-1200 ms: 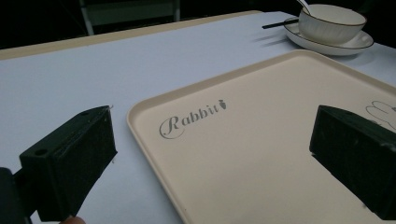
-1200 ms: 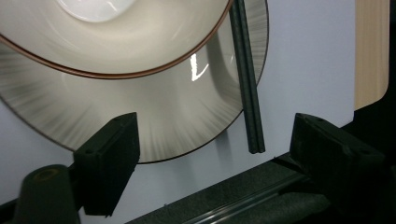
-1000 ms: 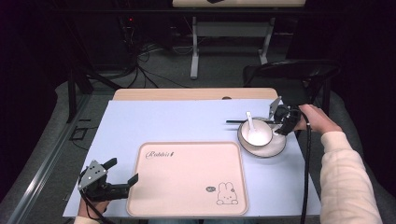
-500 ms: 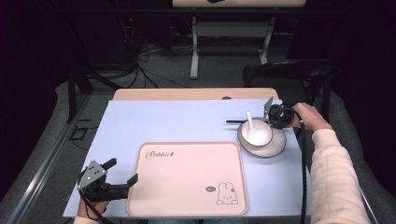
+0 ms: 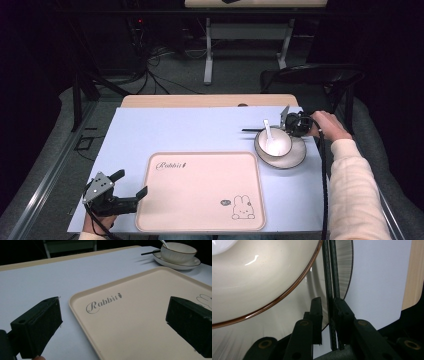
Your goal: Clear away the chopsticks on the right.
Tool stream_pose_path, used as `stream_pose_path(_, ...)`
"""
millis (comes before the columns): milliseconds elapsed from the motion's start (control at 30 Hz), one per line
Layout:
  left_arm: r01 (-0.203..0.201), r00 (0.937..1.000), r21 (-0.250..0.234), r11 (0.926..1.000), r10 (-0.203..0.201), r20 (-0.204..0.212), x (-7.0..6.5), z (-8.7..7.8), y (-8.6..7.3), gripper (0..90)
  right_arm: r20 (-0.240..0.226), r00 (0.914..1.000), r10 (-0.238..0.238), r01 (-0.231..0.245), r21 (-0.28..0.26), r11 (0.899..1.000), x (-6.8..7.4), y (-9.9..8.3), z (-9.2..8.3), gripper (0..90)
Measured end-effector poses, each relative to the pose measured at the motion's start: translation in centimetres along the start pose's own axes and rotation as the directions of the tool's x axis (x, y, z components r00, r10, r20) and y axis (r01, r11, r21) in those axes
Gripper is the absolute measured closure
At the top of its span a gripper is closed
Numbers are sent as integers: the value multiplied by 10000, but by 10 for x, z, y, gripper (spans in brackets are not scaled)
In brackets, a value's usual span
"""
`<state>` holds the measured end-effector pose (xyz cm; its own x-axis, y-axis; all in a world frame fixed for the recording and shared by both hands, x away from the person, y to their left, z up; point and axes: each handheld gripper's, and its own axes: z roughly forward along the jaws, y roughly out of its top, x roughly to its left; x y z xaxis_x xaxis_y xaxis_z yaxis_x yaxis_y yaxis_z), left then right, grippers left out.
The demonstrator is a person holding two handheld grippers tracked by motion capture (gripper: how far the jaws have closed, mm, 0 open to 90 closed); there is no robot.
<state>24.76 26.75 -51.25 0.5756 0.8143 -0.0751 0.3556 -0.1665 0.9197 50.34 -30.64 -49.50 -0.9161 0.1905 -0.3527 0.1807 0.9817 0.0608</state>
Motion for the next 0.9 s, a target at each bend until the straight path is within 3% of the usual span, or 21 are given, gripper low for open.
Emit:
stream_pose_path(33, -5, 10000, 0, 10000, 5, -3, 0, 0, 0, 1, -32, 9999, 141, -141, -112, 9998, 1, 0, 1, 784)
stream_pose_path(167, -17, 10000, 9, 10000, 17, -21, 0, 0, 0, 1, -123, 9999, 35, -35, -3, 10000, 3, 1, -1, 800)
stream_pose_path(200, -14, 10000, 6, 10000, 14, -23, 0, 0, 0, 1, -235, 9996, -176, 179, 125, 9998, 2, 2, -2, 806)
stream_pose_path(300, -5, 10000, -2, 10000, 5, -1, 0, 0, 0, 1, -334, 9994, -101, 106, 150, 9998, 4, 1, 0, 805)
stream_pose_path(667, -22, 10000, 36, 10000, 22, 14, 0, 0, 0, 1, 307, 9990, -323, 324, -34, 9995, 2, 4, -2, 736)
stream_pose_path(733, -22, 10000, 15, 10000, 22, -4, 0, 0, 0, 1, 113, 9997, -216, 213, 260, 9994, 2, 4, 1, 736)
stream_pose_path(800, 1, 10000, -8, 10000, -1, 2, 0, 0, 0, 1, 116, 9996, -245, 245, 33, 9997, 2, 3, 4, 754)
stream_pose_path(900, 15, 10000, 17, 10000, -15, 9, 0, 0, 0, 1, -39, 9998, -179, 180, 283, 9994, 3, 4, 5, 770)
